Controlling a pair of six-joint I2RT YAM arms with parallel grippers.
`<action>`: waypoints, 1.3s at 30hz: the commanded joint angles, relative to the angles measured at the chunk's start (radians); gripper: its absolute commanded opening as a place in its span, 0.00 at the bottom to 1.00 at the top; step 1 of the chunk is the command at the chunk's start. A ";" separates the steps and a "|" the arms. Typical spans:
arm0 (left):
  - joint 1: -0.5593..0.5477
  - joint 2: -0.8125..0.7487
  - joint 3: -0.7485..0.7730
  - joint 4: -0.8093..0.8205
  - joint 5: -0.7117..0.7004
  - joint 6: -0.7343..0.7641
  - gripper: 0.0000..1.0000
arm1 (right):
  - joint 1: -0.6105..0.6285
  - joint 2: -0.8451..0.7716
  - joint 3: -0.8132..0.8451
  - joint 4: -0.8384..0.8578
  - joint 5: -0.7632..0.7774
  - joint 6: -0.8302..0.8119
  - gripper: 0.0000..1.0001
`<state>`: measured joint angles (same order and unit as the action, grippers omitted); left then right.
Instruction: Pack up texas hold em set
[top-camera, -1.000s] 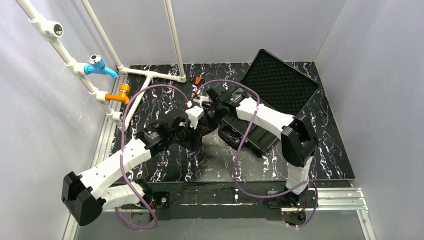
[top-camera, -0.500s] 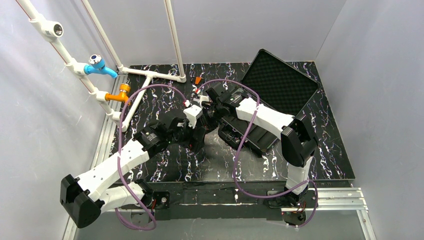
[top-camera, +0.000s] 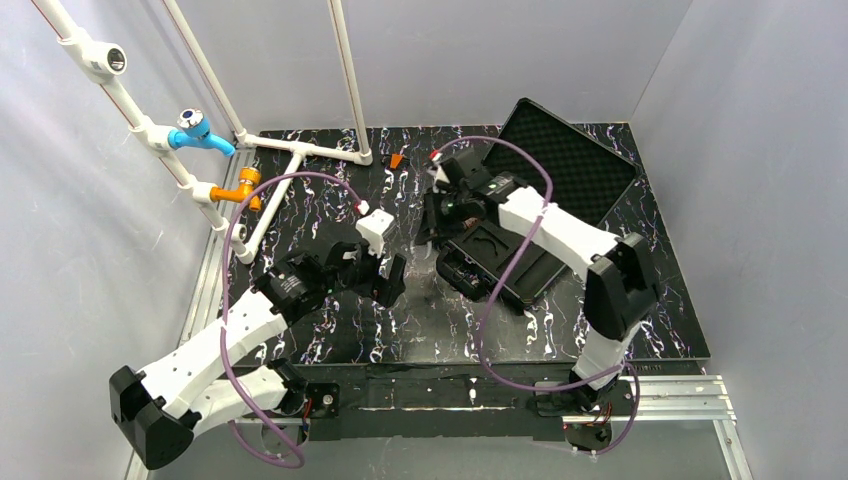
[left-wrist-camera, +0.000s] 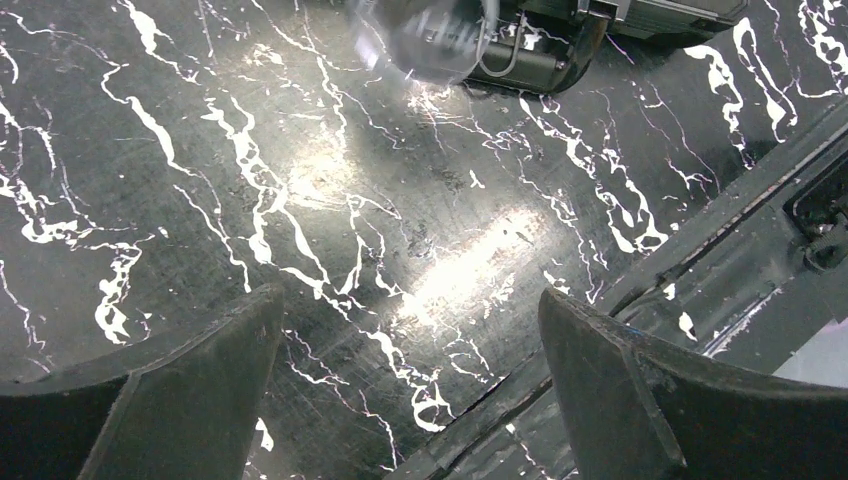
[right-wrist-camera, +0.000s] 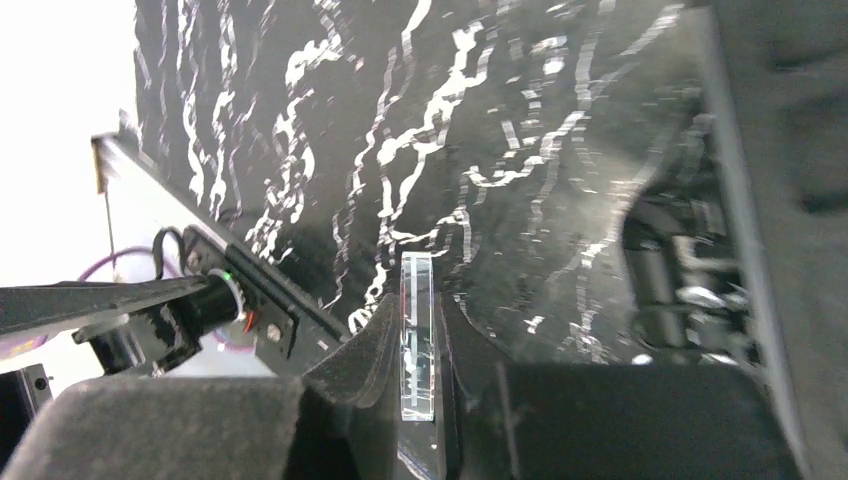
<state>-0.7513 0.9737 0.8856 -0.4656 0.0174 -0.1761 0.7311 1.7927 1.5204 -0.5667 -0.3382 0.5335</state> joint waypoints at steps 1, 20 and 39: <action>-0.005 -0.049 -0.018 0.001 -0.057 -0.004 0.98 | -0.054 -0.159 -0.062 0.021 0.185 0.077 0.01; -0.006 -0.063 -0.014 -0.018 -0.105 -0.004 0.98 | -0.145 -0.577 -0.511 0.185 0.749 0.418 0.01; -0.006 -0.050 -0.011 -0.021 -0.094 0.003 0.98 | -0.153 -0.504 -0.609 0.373 0.774 0.549 0.01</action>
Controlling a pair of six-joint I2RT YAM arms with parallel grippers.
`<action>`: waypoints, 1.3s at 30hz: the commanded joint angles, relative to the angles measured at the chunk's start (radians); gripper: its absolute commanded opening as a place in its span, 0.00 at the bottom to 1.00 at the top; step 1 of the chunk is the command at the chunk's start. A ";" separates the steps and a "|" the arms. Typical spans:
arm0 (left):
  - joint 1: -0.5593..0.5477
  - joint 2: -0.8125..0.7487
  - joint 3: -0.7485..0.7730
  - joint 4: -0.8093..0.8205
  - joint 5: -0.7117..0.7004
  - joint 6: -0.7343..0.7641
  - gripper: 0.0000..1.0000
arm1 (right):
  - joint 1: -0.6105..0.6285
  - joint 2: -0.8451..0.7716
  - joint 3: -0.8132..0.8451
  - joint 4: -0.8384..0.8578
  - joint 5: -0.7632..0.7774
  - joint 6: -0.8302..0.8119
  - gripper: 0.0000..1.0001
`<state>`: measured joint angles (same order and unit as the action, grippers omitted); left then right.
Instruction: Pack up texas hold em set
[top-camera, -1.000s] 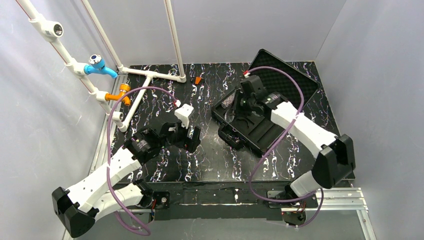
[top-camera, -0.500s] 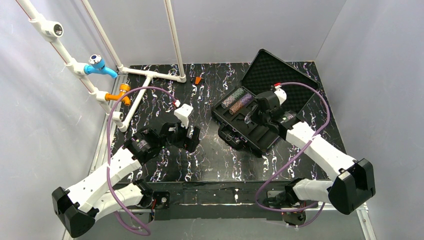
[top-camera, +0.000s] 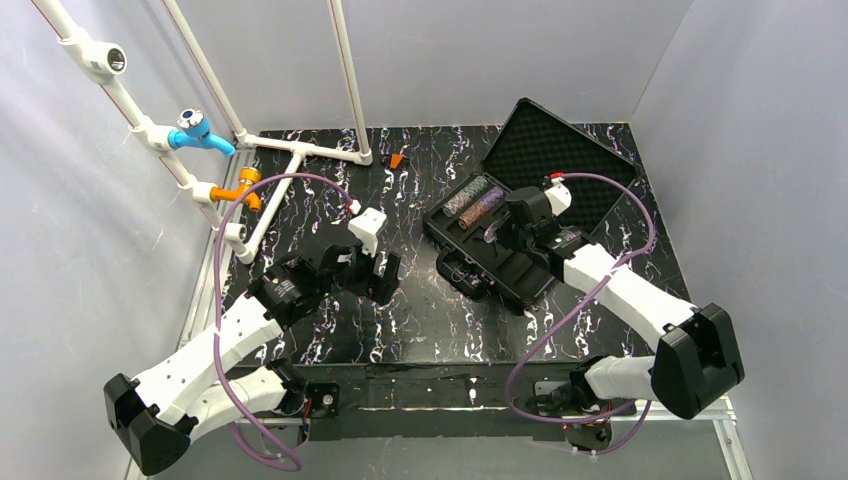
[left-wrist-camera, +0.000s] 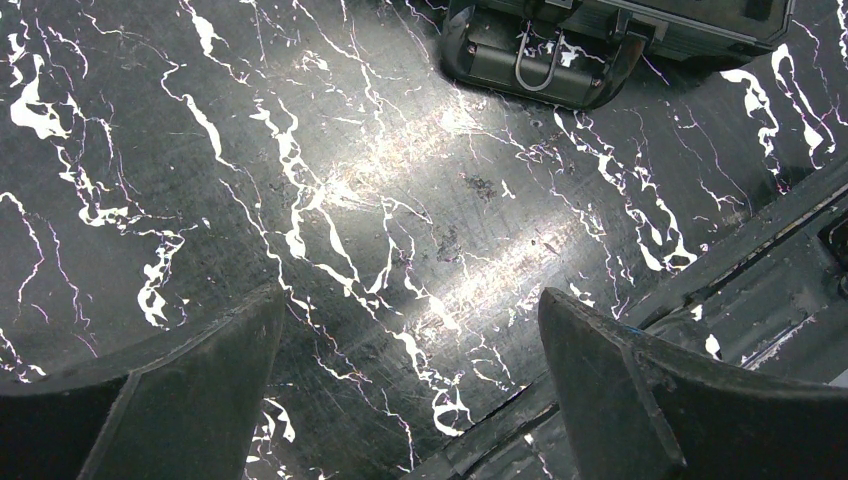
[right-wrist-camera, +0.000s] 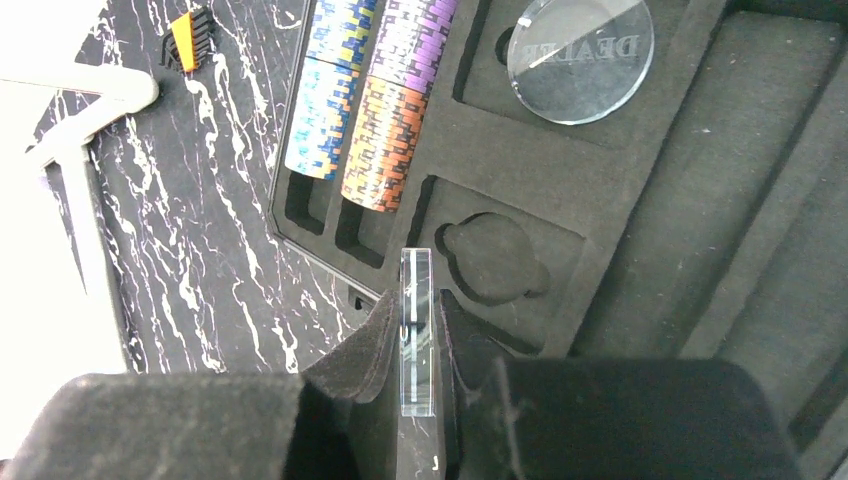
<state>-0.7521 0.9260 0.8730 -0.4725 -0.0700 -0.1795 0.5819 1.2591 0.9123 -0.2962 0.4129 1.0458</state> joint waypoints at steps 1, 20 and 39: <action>-0.004 -0.003 0.001 -0.013 -0.008 0.006 0.98 | -0.004 0.040 0.000 0.110 0.022 0.038 0.01; -0.005 0.001 0.000 -0.015 -0.009 0.011 0.98 | -0.032 0.259 -0.046 0.285 -0.096 0.012 0.01; -0.006 0.004 0.000 -0.017 -0.010 0.012 0.98 | -0.102 0.295 -0.079 0.216 -0.251 -0.036 0.24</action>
<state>-0.7525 0.9279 0.8730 -0.4759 -0.0700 -0.1757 0.4858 1.5341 0.8673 -0.0479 0.1883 1.0306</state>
